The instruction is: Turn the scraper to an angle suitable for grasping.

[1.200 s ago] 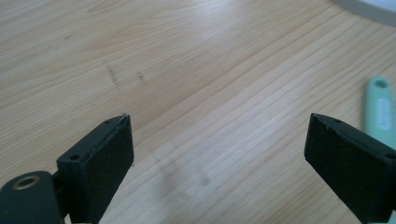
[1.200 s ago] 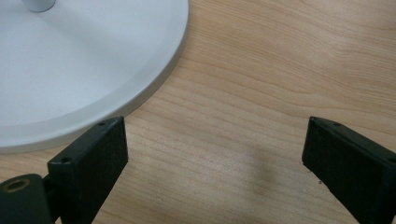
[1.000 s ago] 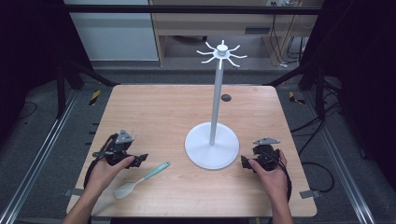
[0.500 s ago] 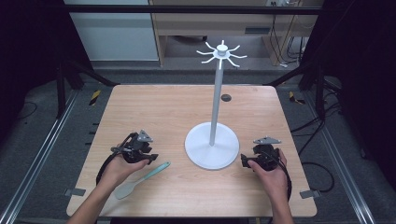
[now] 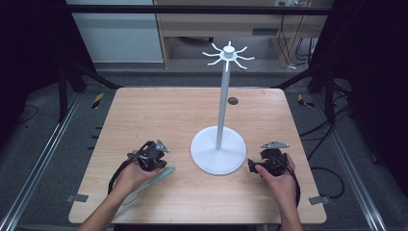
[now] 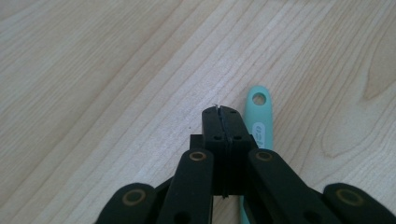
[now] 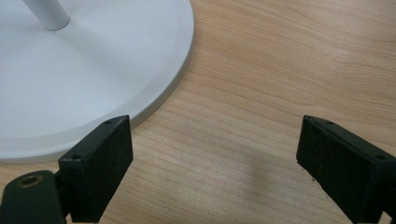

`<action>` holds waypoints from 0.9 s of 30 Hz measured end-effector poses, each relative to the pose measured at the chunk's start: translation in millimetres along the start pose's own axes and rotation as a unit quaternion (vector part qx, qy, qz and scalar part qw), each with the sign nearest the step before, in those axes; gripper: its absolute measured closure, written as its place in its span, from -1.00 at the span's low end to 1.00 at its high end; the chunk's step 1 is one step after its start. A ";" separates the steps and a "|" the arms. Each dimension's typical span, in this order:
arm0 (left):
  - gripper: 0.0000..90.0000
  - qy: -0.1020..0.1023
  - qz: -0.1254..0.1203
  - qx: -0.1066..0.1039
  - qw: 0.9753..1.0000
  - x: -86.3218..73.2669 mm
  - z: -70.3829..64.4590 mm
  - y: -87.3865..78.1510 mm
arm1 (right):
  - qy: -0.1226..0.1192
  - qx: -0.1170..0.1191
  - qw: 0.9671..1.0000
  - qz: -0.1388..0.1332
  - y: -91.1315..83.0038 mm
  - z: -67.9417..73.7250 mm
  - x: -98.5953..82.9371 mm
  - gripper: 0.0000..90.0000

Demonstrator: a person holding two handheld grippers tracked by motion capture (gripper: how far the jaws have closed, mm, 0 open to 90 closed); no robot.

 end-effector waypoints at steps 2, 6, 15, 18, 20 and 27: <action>1.00 0.004 0.006 -0.004 1.000 -0.6 -2.5 3.4 | 0.000 0.000 1.000 0.000 0.1 -0.1 -0.1 -0.76; 1.00 0.010 0.012 -0.006 1.000 -1.2 -7.6 7.2 | 0.000 0.000 1.000 0.000 0.2 -0.4 -0.1 -0.76; 1.00 0.025 0.006 -0.020 0.999 -3.4 -23.6 5.5 | -0.001 0.002 1.000 0.003 0.6 0.1 -0.7 -0.76; 1.00 0.039 0.010 -0.043 0.998 -5.4 -33.5 3.6 | -0.001 0.001 1.000 0.004 1.0 0.4 -0.7 -0.76; 1.00 0.048 0.009 -0.033 0.998 -4.2 -35.0 1.1 | -0.001 0.001 1.000 0.003 0.8 0.8 -0.5 -0.76; 0.94 0.074 0.012 -0.026 0.997 3.5 -38.8 -16.0 | 0.001 0.001 1.000 0.001 0.1 -0.4 -0.4 -0.76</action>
Point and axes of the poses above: each handheld gripper's, and its own axes: y roughly forward along the jaws, x roughly out of its top, z roughly to its left, the point moved 7 cm from there along y, roughly forward along the jaws, and after that the axes turned 8 degrees about z, right-handed, at the moved point
